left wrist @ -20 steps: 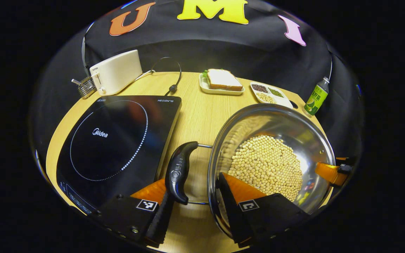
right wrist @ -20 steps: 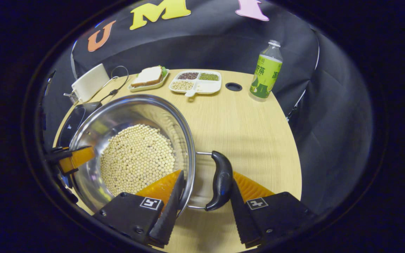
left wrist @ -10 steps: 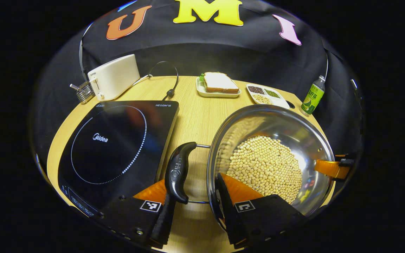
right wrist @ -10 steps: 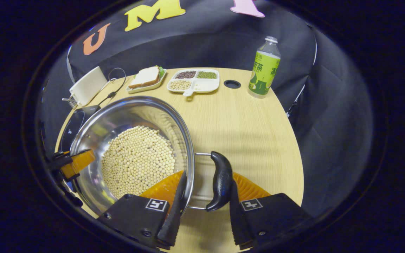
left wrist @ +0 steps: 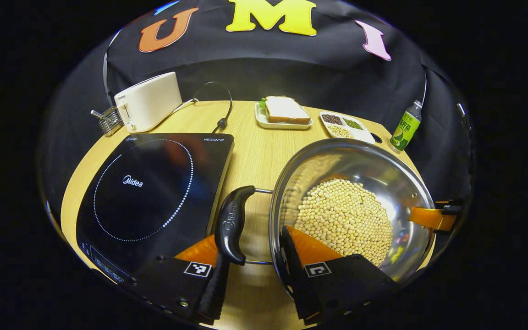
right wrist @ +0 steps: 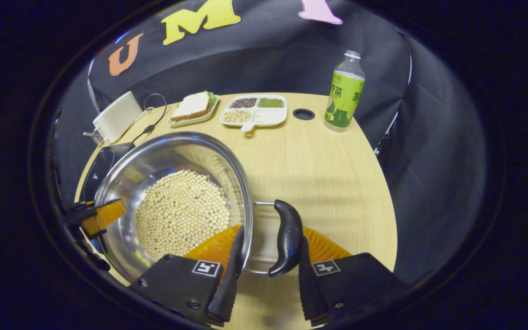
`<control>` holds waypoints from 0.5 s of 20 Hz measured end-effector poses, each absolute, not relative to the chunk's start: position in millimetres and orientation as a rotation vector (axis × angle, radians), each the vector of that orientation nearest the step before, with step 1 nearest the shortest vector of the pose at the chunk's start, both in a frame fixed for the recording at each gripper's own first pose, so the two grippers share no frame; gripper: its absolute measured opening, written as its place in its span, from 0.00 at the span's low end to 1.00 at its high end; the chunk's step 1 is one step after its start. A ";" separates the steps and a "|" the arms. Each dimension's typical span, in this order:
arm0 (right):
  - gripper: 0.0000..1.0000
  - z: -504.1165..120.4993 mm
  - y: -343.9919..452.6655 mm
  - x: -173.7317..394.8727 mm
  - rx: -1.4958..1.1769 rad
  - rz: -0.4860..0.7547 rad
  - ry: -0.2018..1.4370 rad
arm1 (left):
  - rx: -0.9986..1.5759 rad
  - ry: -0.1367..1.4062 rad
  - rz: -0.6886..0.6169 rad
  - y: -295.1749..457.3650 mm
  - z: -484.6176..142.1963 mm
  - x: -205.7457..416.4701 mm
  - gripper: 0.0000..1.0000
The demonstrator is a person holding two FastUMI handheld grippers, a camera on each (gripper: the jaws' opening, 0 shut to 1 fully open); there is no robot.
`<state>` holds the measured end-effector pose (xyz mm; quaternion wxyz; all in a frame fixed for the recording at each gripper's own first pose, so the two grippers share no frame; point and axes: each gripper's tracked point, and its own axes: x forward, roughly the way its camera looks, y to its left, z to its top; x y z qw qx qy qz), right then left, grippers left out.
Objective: First push the handle of the pot to place it horizontally, then grasp the pot with both hands and set it on the induction cooktop.
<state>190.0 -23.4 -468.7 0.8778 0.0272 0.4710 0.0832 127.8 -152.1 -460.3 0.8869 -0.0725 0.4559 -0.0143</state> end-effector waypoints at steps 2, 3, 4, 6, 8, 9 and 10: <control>0.57 -472.6 -23.7 186.0 0.075 0.178 0.993 | -0.145 0.943 -0.032 -152.7 -458.4 127.6 0.58; 0.57 -472.5 -24.3 186.9 0.073 0.182 0.989 | -0.138 0.942 -0.037 -153.2 -459.6 129.3 0.59; 0.57 -474.4 -25.4 188.6 0.068 0.187 0.992 | -0.135 0.938 -0.037 -153.2 -459.9 131.0 0.58; 0.57 -475.9 -27.0 191.4 0.065 0.188 0.988 | -0.142 0.943 -0.041 -156.8 -465.9 133.1 0.59; 0.57 -475.1 -26.1 191.7 0.076 0.189 0.982 | -0.143 0.942 -0.031 -154.7 -459.7 130.9 0.57; 0.58 -474.3 -25.8 190.8 0.087 0.195 0.981 | -0.142 0.928 -0.028 -153.6 -456.9 132.5 0.57; 0.57 -476.0 -24.2 189.2 0.105 0.197 0.983 | -0.130 0.923 -0.027 -152.9 -455.2 133.7 0.57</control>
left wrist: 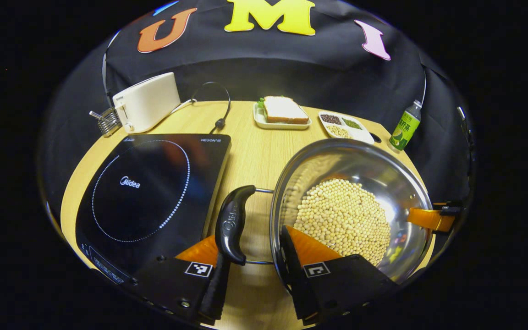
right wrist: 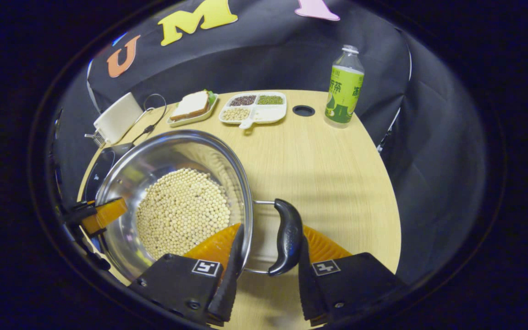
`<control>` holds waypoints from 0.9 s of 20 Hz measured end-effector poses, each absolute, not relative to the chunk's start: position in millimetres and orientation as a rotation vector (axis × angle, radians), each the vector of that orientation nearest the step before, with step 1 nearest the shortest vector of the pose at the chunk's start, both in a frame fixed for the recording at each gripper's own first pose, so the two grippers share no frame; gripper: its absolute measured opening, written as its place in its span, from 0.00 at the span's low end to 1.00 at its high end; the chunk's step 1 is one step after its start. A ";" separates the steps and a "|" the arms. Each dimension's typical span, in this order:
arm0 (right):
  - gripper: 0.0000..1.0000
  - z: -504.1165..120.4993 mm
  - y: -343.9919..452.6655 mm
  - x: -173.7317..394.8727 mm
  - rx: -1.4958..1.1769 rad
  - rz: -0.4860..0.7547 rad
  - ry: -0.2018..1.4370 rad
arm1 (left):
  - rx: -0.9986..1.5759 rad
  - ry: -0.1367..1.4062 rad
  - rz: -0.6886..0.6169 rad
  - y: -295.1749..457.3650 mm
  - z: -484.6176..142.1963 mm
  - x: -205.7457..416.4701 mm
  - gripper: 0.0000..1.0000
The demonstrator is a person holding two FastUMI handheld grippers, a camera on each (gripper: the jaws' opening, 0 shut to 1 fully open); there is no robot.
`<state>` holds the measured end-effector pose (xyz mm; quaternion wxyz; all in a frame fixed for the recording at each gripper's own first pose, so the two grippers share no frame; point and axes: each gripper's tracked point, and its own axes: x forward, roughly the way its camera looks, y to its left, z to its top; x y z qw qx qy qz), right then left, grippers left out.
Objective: First push the handle of the pot to place it horizontally, then grasp the pot with both hands and set it on the induction cooktop.
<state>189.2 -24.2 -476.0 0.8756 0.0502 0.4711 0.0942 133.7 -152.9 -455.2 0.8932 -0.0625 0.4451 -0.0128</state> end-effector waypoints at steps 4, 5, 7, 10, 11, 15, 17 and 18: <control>0.56 -469.2 -20.5 191.1 0.105 0.204 0.961 | -0.122 0.913 -0.026 -148.7 -450.2 135.4 0.57; 0.56 -466.3 -19.3 191.7 0.098 0.206 0.956 | -0.126 0.912 -0.024 -147.3 -448.8 135.4 0.57; 0.56 -457.8 -17.7 194.2 0.091 0.208 0.947 | -0.134 0.905 -0.021 -145.1 -444.1 135.5 0.57; 0.59 -445.7 -16.1 195.7 0.087 0.209 0.935 | -0.137 0.886 -0.022 -141.1 -433.8 139.4 0.57; 0.56 -440.6 -15.1 195.4 0.090 0.207 0.927 | -0.139 0.883 -0.023 -139.7 -430.5 140.2 0.57; 0.56 -418.9 -5.0 197.8 0.070 0.215 0.901 | -0.151 0.864 -0.016 -128.6 -415.3 142.1 0.57; 0.56 -410.0 1.0 198.1 0.067 0.218 0.893 | -0.158 0.853 -0.013 -121.2 -407.3 143.4 0.57; 0.56 -405.6 5.2 197.6 0.069 0.218 0.890 | -0.158 0.850 -0.012 -117.2 -404.9 144.4 0.57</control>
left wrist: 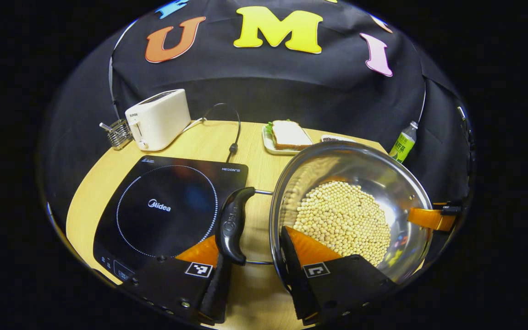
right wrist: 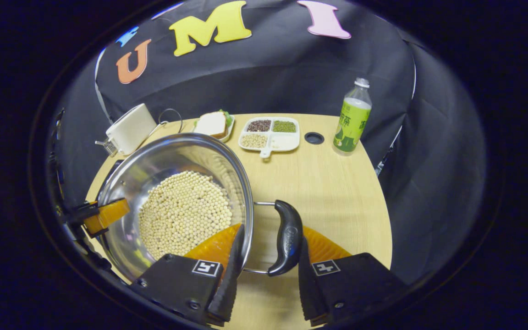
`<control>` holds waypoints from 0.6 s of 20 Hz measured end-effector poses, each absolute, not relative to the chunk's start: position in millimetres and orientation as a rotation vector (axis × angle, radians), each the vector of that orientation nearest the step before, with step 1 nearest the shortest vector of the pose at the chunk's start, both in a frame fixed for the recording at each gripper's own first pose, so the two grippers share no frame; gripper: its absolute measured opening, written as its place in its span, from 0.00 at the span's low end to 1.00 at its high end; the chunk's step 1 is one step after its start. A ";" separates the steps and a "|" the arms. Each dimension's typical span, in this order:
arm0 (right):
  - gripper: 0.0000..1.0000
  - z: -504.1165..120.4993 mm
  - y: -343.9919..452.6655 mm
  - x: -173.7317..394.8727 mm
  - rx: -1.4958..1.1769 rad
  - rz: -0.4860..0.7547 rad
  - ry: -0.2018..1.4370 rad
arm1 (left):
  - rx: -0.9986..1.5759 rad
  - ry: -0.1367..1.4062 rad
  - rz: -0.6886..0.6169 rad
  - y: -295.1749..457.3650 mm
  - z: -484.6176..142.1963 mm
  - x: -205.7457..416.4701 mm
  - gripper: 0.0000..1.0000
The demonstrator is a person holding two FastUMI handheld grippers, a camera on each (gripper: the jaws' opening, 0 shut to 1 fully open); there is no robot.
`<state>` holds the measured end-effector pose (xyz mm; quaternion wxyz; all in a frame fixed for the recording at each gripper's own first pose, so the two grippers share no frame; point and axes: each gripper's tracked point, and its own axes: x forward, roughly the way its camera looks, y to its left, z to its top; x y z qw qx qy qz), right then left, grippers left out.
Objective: First push the handle of the pot to place it horizontally, then grasp the pot with both hands and set it on the induction cooktop.
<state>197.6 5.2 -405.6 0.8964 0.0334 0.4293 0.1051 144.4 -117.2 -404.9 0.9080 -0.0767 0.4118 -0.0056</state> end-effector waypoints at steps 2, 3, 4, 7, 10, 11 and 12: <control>0.57 -398.0 13.6 196.4 0.071 0.222 0.880 | -0.155 0.839 -0.008 -109.2 -397.7 144.1 0.57; 0.59 -394.8 18.4 196.7 0.068 0.225 0.879 | -0.156 0.835 -0.004 -104.4 -394.0 143.6 0.57; 0.56 -392.0 22.3 195.2 0.071 0.225 0.877 | -0.156 0.832 -0.002 -99.9 -392.3 143.5 0.57; 0.56 -388.9 37.7 192.3 0.076 0.233 0.886 | -0.159 0.835 0.009 -84.2 -389.1 141.1 0.57; 0.56 -384.6 54.6 189.2 0.078 0.243 0.884 | -0.158 0.834 0.023 -66.6 -386.0 138.1 0.57; 0.56 -384.0 60.8 188.6 0.077 0.248 0.887 | -0.159 0.835 0.027 -60.3 -386.2 136.2 0.57; 0.56 -383.1 66.6 188.0 0.079 0.252 0.889 | -0.161 0.836 0.033 -54.3 -386.4 135.6 0.57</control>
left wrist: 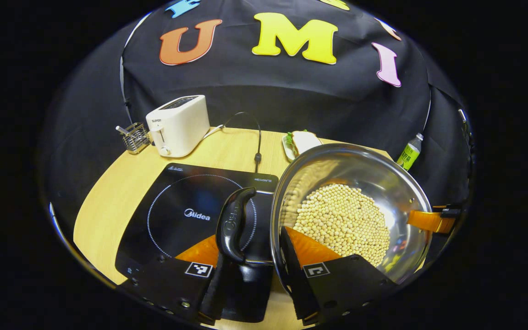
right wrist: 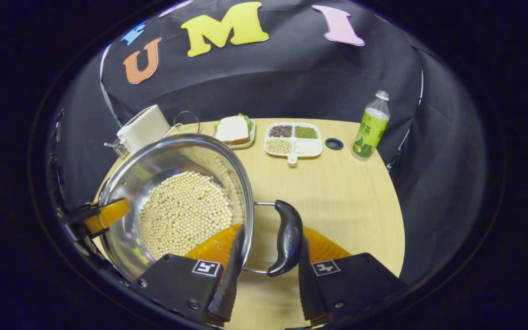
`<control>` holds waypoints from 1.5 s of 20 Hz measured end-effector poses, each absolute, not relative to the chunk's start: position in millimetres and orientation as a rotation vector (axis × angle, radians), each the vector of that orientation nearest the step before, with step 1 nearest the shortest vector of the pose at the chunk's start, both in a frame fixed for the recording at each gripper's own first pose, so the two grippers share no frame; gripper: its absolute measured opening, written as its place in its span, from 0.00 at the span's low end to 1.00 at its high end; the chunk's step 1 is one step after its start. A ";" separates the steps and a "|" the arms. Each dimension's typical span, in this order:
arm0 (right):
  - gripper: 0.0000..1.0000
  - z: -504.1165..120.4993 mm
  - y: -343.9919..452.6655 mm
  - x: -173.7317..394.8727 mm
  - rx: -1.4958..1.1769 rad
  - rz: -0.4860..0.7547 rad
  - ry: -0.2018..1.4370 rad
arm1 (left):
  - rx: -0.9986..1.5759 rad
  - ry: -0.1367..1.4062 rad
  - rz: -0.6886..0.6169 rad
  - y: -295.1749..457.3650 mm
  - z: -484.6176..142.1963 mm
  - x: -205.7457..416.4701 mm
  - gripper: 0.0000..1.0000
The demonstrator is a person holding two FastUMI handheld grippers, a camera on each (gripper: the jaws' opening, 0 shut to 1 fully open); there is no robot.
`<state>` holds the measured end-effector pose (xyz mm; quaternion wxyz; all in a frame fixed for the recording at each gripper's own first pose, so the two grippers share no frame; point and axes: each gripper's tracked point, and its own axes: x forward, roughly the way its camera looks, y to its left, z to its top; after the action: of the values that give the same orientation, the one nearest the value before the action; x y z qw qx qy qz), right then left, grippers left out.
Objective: First push the handle of the pot to place it horizontally, then grasp the pot with both hands and set it on the induction cooktop.
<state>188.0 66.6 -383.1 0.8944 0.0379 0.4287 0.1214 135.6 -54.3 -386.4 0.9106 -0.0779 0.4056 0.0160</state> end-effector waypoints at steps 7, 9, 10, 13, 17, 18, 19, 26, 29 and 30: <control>0.56 -376.9 115.3 183.4 0.081 0.278 0.896 | -0.178 0.844 0.064 -10.3 -386.8 126.2 0.57; 0.56 -379.5 129.1 181.7 0.090 0.281 0.905 | -0.188 0.840 0.072 4.3 -387.3 125.6 0.57; 0.56 -377.9 135.3 181.9 0.087 0.286 0.906 | -0.193 0.843 0.077 10.0 -387.5 125.8 0.56; 0.56 -376.5 153.9 183.4 0.090 0.294 0.912 | -0.188 0.839 0.084 26.6 -387.0 125.7 0.55; 0.56 -374.8 178.7 184.3 0.088 0.304 0.919 | -0.186 0.840 0.101 51.5 -388.9 127.3 0.55; 0.56 -374.6 185.1 185.8 0.086 0.305 0.917 | -0.185 0.841 0.103 57.8 -389.0 127.8 0.55; 0.59 -373.9 191.7 187.5 0.085 0.308 0.920 | -0.184 0.841 0.106 62.8 -389.6 127.7 0.55; 0.56 -370.8 238.3 190.6 0.123 0.307 0.929 | -0.139 0.832 0.115 109.9 -386.4 140.3 0.55; 0.57 -370.5 257.2 190.6 0.143 0.305 0.925 | -0.130 0.829 0.121 128.5 -387.8 143.3 0.55; 0.56 -370.5 262.8 189.2 0.147 0.304 0.929 | -0.124 0.833 0.126 133.2 -390.1 144.1 0.55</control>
<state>189.2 262.8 -370.5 0.8803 0.0707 0.4457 0.1460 144.1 133.2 -390.1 0.9108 -0.0602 0.4040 0.0610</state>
